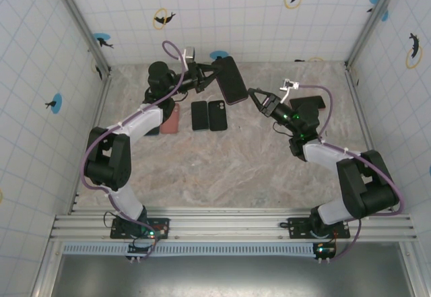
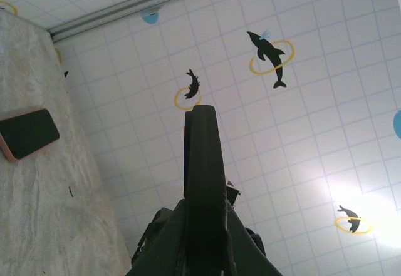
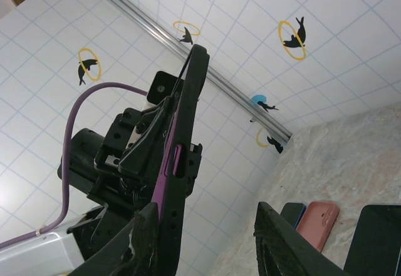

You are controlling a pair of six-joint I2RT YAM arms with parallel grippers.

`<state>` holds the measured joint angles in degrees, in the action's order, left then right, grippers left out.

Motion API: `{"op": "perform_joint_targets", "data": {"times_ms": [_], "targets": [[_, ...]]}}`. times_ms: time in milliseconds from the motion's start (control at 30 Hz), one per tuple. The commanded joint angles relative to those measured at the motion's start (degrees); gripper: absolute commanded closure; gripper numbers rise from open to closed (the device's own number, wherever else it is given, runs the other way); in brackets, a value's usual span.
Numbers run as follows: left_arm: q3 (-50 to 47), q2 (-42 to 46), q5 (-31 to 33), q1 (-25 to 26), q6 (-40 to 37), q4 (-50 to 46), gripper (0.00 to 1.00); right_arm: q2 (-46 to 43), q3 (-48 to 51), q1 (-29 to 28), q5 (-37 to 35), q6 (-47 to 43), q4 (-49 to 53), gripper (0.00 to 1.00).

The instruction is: Take the phone out of the phone case

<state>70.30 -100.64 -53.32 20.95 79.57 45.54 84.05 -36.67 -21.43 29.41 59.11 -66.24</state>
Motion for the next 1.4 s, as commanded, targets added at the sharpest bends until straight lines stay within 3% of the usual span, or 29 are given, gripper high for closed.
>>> {"op": "perform_joint_targets", "data": {"times_ms": [0, 333, 733, 1033, 1133, 1367], "targets": [[0.98, 0.37, 0.67, 0.13, 1.44, 5.18, 0.98, 1.0, -1.3, -0.91, 1.52, -0.78, -1.09, 0.58], [-0.07, -0.58, 2.37, 0.74, 7.09, 11.26, 0.99, 2.61, -2.97, -1.9, 2.63, 0.04, -0.04, 0.58], [-1.39, -3.8, 3.43, 2.46, 8.49, 12.48, 0.98, 5.81, -8.16, -4.44, -0.47, 10.84, -3.76, 0.6], [-3.19, -3.43, 5.32, 2.36, 4.86, 5.94, 0.93, 6.48, -7.86, -4.52, -0.65, 14.8, -6.85, 0.79], [-3.32, -3.33, 6.12, 2.34, 4.1, 3.42, 0.77, 6.39, -7.08, -4.5, -1.12, 15.79, -7.26, 0.88], [-4.42, -2.98, 6.45, 2.21, 3.66, 0.66, 0.73, 6.59, -4.82, -4.44, -2.13, 18.39, -8.51, 1.0]]}}
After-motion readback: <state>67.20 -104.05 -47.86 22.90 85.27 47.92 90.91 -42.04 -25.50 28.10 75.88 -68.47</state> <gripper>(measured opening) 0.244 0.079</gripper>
